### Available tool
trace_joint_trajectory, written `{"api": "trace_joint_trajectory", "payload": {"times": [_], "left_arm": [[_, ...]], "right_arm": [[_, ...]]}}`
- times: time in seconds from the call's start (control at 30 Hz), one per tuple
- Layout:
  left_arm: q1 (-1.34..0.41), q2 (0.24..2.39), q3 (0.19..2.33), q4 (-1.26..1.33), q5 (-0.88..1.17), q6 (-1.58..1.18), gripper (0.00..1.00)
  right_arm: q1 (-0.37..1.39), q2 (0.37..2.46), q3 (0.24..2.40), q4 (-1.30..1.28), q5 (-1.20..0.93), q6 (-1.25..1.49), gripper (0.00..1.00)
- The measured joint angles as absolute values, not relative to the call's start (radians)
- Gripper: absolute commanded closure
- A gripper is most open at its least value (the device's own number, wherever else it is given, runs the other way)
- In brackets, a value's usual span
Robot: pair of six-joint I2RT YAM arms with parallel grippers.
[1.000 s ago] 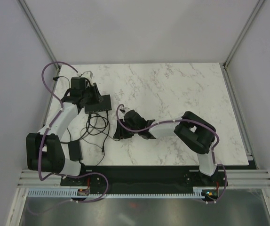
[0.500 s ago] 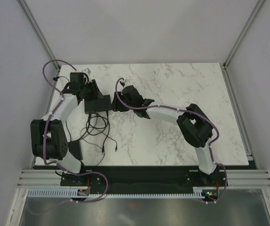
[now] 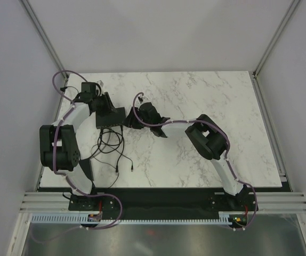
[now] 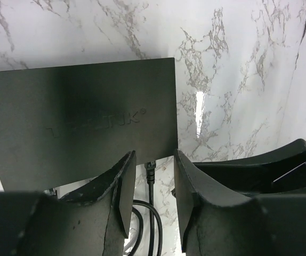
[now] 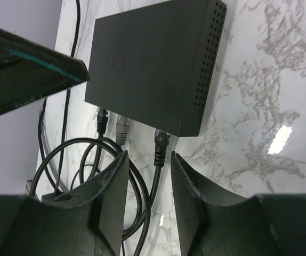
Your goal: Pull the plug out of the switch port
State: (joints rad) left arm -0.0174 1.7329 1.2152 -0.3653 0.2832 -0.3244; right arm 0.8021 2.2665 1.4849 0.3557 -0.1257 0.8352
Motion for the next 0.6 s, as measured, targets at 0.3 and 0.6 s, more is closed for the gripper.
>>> {"api": "trace_joint_trajectory", "payload": {"times": [0.3, 0.6], "left_arm": [[0.01, 1.749, 1.215, -0.364, 0.294, -0.331, 0.58], [0.025, 1.768, 1.215, -0.363, 0.298, -0.342, 0.58]], "right_arm": [[0.805, 2.294, 1.475, 0.444, -0.172, 0.895, 0.56], [0.805, 2.321, 1.475, 0.449, -0.185, 0.905, 0.59]]}}
